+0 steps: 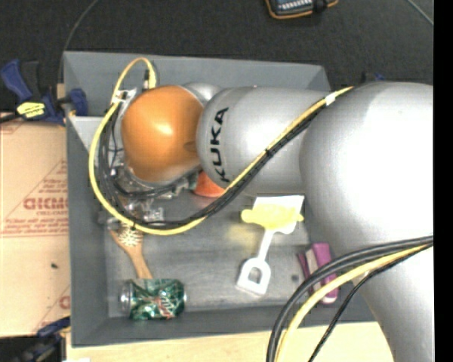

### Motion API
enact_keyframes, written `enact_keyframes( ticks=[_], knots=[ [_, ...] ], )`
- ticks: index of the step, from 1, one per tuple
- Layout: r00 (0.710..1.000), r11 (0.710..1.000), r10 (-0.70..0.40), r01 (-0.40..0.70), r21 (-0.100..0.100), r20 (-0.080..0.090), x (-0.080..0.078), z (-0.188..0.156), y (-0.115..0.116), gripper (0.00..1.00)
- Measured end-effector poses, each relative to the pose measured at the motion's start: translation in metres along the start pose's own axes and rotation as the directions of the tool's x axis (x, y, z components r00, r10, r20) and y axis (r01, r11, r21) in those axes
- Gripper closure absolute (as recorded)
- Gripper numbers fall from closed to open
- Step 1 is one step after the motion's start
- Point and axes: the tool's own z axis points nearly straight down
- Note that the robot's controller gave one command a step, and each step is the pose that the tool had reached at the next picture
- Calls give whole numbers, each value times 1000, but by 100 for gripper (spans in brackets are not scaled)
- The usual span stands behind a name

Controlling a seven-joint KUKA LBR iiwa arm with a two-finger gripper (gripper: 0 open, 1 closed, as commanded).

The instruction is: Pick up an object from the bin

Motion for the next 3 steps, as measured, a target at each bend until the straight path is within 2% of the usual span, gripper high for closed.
enact_keyframes(
  ticks=[2, 3],
  knots=[
    [1000, 1000, 6, -6, 3, 6, 0, -12, -1, 100],
    [1000, 1000, 8, -8, -1, 3, 0, -44, -1, 100]
  ],
)
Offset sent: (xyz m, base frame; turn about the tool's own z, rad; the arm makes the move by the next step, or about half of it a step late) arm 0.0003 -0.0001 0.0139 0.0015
